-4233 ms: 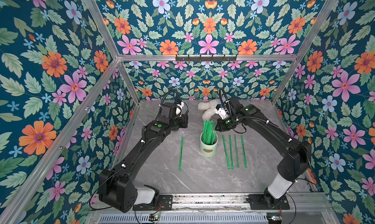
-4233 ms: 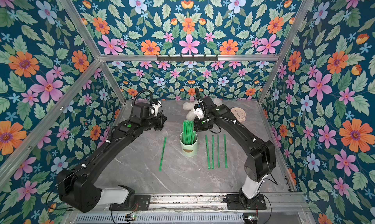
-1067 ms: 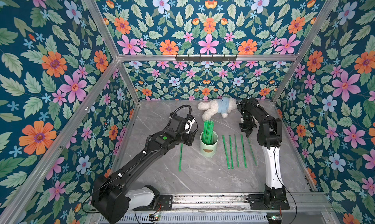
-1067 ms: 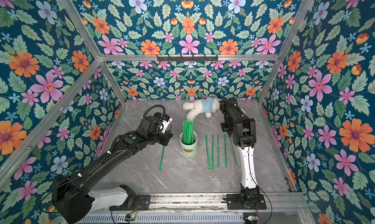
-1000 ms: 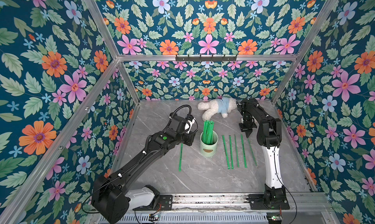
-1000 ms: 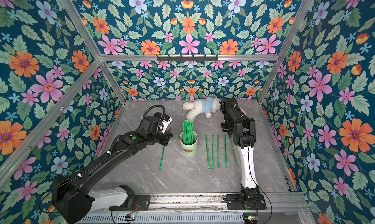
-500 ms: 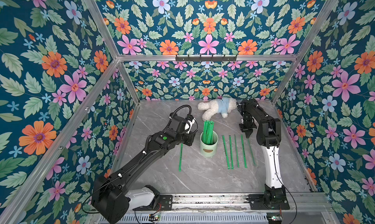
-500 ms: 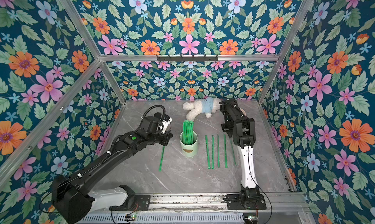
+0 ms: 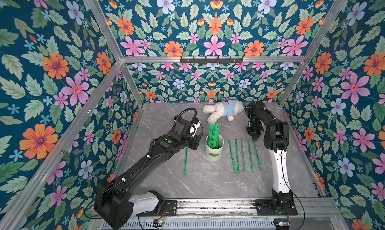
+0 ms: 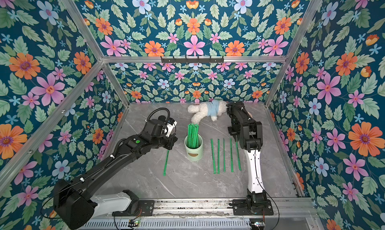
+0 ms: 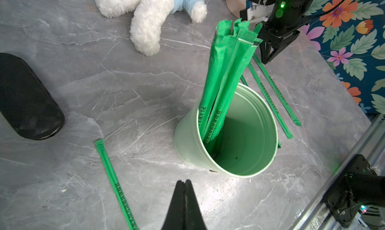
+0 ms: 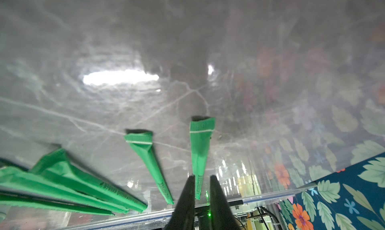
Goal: Take the straws out of the storage container
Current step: Place the straw at the center of the board.
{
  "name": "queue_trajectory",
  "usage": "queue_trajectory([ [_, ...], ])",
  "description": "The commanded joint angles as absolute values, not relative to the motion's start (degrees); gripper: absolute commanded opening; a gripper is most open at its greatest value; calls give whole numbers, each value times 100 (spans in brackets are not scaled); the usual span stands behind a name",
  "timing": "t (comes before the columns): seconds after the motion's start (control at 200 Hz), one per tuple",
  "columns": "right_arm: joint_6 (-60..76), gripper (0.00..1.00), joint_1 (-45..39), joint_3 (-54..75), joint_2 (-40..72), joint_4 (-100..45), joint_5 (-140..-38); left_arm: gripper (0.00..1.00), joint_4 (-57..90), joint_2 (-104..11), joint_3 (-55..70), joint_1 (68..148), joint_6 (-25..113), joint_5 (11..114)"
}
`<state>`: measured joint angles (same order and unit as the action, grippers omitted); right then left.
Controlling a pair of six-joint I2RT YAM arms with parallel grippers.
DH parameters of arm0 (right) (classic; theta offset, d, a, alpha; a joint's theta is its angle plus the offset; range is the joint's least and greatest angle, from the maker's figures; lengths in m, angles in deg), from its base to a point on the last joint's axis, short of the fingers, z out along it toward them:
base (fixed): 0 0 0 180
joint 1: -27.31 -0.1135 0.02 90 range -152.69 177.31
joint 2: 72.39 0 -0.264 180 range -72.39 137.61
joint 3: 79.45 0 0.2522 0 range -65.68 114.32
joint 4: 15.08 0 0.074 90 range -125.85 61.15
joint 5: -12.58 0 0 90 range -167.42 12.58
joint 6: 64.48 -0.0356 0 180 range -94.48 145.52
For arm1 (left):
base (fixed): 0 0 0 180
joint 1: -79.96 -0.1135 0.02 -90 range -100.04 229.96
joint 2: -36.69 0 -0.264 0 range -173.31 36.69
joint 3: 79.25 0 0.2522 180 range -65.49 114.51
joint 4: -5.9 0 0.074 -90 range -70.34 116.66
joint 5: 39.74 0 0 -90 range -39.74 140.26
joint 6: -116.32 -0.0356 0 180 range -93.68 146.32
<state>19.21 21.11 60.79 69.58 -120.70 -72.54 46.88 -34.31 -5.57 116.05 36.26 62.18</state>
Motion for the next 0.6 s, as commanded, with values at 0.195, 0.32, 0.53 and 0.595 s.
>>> queue_trajectory([
  [0.195, 1830, 18, 2023, 5917, 5604, -11916, -7856, 0, 4656, -3408, -537, 11606, 3520, 6169],
  [0.32, 1812, 19, 1766, 5659, 4881, -11739, -7931, 0, 4659, -3375, -541, 11608, 3520, 6114],
  [0.53, 1567, 19, 1093, 4725, 3574, -10872, -8060, 0, 4655, -3314, -560, 11608, 3544, 5906],
  [0.595, 1461, 19, 842, 4285, 3142, -10420, -8082, 0, 4662, -3301, -568, 11608, 3544, 5896],
])
